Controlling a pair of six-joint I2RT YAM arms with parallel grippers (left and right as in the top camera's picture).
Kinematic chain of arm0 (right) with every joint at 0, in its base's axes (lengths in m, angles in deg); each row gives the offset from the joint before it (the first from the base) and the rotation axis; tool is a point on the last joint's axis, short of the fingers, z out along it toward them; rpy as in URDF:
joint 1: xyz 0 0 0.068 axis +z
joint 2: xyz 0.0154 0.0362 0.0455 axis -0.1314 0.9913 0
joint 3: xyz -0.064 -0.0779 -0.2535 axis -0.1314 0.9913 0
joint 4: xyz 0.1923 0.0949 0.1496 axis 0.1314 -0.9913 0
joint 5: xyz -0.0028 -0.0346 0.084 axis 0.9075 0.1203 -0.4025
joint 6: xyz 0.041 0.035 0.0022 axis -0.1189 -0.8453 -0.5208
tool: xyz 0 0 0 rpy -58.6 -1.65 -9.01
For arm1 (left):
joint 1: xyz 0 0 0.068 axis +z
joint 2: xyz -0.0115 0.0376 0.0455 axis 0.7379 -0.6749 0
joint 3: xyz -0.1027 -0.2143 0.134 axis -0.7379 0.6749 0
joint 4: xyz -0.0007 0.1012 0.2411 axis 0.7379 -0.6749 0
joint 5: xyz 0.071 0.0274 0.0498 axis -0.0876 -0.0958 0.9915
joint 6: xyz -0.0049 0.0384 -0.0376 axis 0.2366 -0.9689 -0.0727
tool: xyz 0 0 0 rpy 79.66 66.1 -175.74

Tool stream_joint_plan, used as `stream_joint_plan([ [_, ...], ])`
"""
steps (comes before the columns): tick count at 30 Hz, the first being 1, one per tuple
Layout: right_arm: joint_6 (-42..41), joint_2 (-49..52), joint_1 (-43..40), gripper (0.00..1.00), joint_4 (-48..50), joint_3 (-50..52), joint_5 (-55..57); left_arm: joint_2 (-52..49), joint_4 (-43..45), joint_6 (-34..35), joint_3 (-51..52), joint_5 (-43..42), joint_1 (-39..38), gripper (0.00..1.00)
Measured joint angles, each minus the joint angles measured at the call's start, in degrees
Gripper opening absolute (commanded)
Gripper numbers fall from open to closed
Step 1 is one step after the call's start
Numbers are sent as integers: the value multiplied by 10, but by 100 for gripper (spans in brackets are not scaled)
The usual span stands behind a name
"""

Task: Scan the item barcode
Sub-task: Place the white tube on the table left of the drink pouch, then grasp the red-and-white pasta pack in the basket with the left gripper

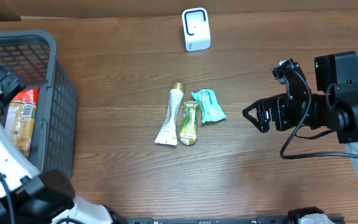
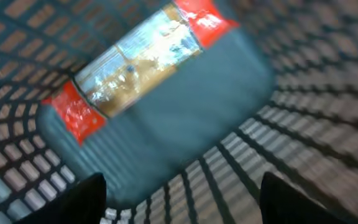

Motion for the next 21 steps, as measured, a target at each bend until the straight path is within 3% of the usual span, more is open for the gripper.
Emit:
stream_joint_plan([
  [3,0,0,0,100,0,0,0,-6,72,-8,97,-3,32,69],
  [8,0,0,0,100,0,0,0,-7,240,-93,217,-7,35,72],
  [11,0,0,0,100,0,0,0,-7,290,-148,246,-7,35,83],
  [14,0,0,0,100,0,0,0,-7,332,-232,271,-7,35,85],
  [15,0,0,0,100,0,0,0,-7,345,-266,280,-7,35,100],
  [21,0,0,0,100,0,0,0,-7,398,-384,326,-6,35,100],
])
